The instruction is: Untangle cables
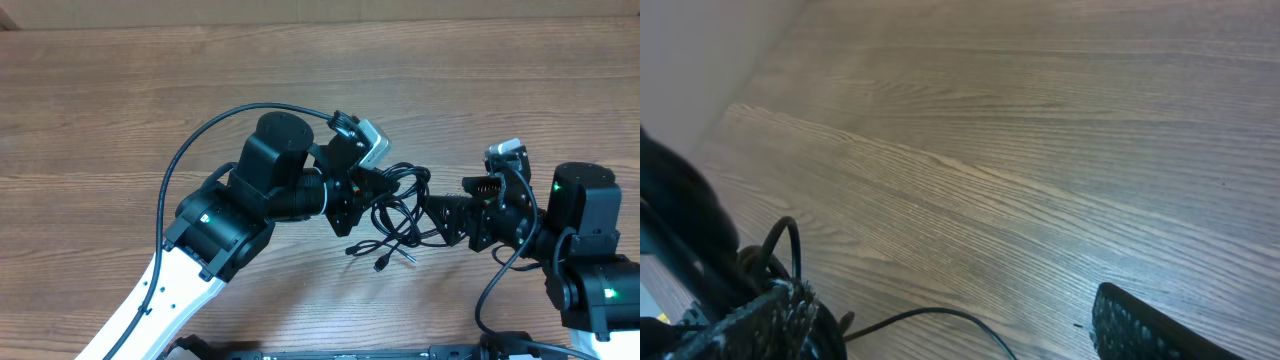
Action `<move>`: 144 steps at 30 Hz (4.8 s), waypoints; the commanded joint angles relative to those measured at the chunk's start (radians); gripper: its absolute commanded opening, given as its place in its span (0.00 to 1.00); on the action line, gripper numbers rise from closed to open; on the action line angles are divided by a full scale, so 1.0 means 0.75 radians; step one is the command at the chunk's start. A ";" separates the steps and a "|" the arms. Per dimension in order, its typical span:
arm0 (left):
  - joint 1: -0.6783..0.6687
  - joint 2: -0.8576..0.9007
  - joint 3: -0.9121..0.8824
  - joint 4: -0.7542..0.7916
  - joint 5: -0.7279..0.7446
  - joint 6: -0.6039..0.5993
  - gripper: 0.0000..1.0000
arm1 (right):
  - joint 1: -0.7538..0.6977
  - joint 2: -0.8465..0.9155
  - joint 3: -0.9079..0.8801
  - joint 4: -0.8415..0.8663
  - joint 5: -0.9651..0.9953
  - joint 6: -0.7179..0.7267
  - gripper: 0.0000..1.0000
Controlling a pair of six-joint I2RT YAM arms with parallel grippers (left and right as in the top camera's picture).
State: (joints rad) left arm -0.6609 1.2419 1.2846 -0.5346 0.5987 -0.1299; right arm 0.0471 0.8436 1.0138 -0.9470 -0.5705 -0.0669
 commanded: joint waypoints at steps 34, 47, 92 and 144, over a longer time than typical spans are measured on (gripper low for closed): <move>-0.157 0.070 0.036 0.086 -0.032 0.027 0.04 | -0.005 0.292 0.029 -0.026 0.362 0.001 0.72; -0.148 0.069 0.037 0.047 -0.290 -0.075 0.04 | -0.005 0.301 0.029 -0.066 0.281 0.105 0.69; -0.105 0.069 0.036 0.319 0.321 -0.162 0.04 | -0.005 0.134 0.029 0.210 0.734 0.477 0.84; -0.103 -0.007 0.036 -0.123 -0.396 -0.096 0.49 | -0.005 0.171 0.028 -0.109 0.967 0.618 0.83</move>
State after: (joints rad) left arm -0.7330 1.2236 1.2961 -0.6006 0.4683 -0.2188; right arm 0.0456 0.9558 1.0340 -1.0252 0.2237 0.3935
